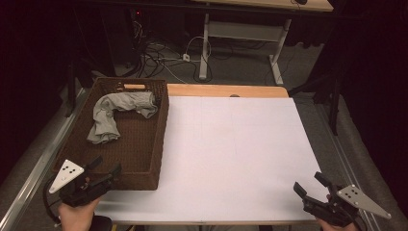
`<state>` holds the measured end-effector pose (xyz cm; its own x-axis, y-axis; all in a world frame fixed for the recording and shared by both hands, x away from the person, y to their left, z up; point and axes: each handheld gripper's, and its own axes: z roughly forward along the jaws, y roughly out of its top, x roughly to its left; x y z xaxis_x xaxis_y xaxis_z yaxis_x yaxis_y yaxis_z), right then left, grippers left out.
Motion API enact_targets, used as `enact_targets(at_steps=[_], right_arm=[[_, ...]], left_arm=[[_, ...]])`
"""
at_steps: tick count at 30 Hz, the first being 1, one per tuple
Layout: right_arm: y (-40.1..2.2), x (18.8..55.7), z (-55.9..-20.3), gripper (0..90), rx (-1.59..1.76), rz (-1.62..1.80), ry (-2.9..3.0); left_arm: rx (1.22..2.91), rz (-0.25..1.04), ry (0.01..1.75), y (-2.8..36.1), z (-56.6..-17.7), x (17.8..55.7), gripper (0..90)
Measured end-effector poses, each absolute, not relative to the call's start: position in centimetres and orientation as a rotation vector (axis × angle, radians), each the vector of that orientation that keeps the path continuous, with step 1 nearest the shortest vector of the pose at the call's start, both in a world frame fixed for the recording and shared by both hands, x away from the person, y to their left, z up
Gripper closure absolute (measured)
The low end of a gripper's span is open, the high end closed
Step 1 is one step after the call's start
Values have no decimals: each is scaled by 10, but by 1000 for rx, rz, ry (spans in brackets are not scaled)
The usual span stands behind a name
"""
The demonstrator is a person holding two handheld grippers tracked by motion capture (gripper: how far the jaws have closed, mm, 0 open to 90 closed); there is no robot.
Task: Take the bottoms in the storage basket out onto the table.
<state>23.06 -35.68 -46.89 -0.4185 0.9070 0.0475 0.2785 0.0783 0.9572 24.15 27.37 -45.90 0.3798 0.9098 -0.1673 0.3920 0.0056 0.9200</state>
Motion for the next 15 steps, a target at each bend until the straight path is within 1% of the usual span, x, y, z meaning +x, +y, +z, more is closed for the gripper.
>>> enact_targets(at_steps=[15], right_arm=[[-355, 230, -469, 164, 1166, 1356, 1782]], left_arm=[[1563, 624, 1190, 276, -456, 240, 266]])
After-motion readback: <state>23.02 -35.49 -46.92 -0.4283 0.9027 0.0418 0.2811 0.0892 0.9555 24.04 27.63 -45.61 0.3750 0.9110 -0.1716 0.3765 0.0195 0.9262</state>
